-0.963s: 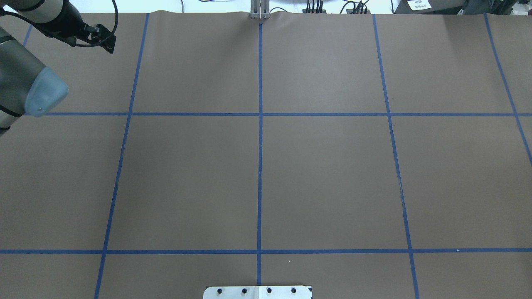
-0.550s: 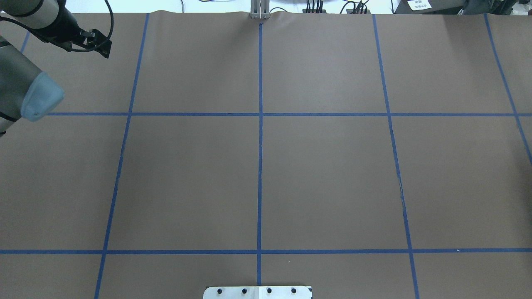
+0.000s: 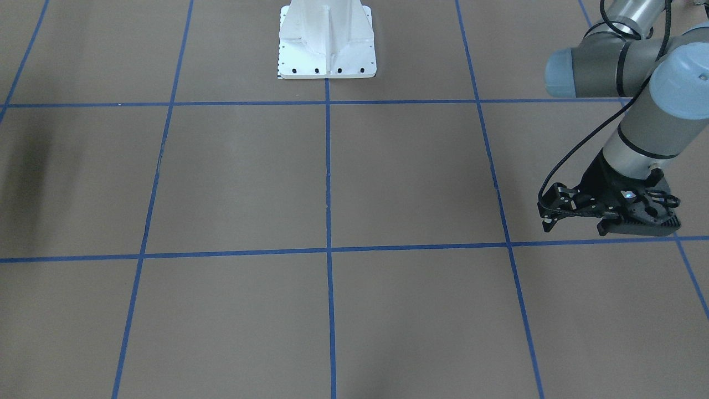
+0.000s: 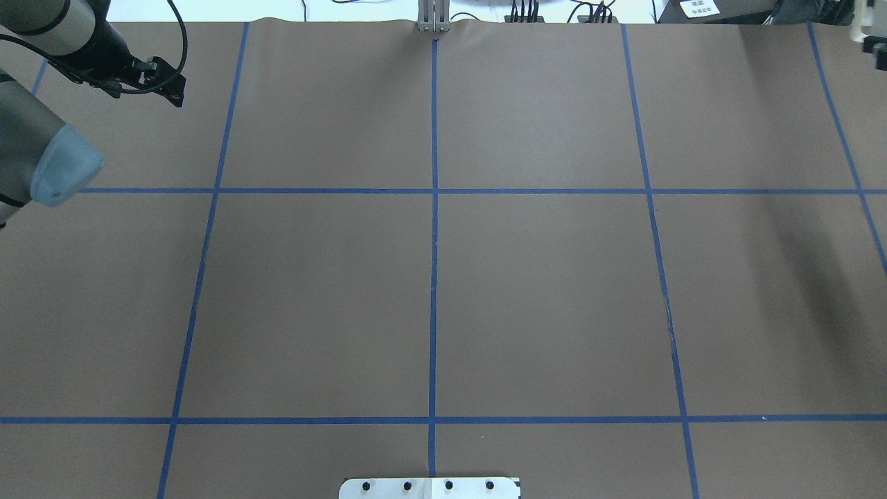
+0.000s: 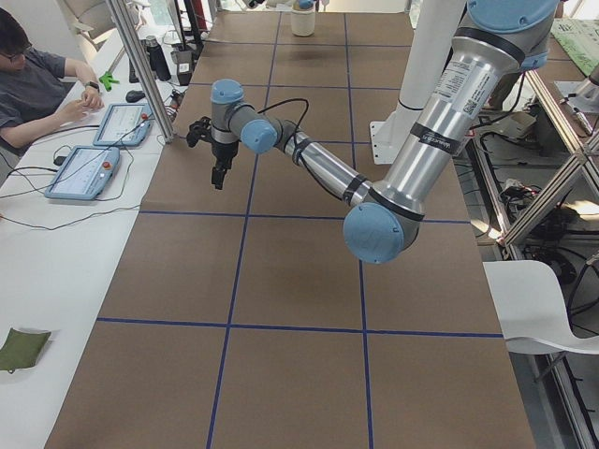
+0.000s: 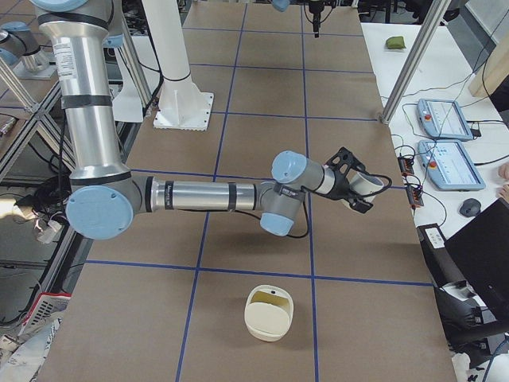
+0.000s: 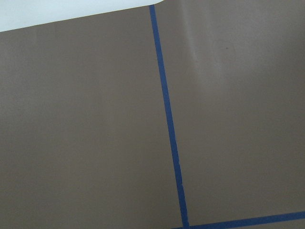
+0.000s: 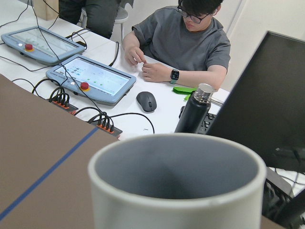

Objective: Left arm hands cup to right arm to dump lemon

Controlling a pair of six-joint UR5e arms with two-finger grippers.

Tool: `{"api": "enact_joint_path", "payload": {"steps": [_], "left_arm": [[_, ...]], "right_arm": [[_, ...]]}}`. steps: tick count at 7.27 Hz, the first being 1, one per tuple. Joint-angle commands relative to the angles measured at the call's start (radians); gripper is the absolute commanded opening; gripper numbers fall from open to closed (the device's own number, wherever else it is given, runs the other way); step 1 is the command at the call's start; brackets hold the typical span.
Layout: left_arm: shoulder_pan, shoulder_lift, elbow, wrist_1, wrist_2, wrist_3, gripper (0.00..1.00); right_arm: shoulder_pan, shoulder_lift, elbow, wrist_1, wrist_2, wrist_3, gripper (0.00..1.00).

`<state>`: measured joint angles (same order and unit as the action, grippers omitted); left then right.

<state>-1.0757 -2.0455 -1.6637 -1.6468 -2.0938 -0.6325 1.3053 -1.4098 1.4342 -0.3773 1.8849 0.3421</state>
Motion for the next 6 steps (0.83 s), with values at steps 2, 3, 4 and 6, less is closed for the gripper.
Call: {"api": "enact_joint_path", "payload": {"steps": [2,3,4,6], "left_arm": [[0.005,-0.044,0.002,-0.013,-0.099,-0.183,1.0],[0.007,-0.064,0.002,-0.03,-0.145,-0.281,1.0],[0.013,-0.088,0.004,-0.084,-0.173,-0.405,1.0],[0.063,-0.116,0.007,-0.194,-0.173,-0.628,1.0]], "right_arm": [[-0.318,0.245,-0.001,-0.217,-0.307,-0.006,0.04],[-0.383,0.299,-0.004,-0.262,-0.382,-0.005,0.04],[-0.441,0.354,-0.008,-0.305,-0.441,-0.005,0.04],[-0.59,0.422,0.0,-0.36,-0.65,0.017,0.04]]}}
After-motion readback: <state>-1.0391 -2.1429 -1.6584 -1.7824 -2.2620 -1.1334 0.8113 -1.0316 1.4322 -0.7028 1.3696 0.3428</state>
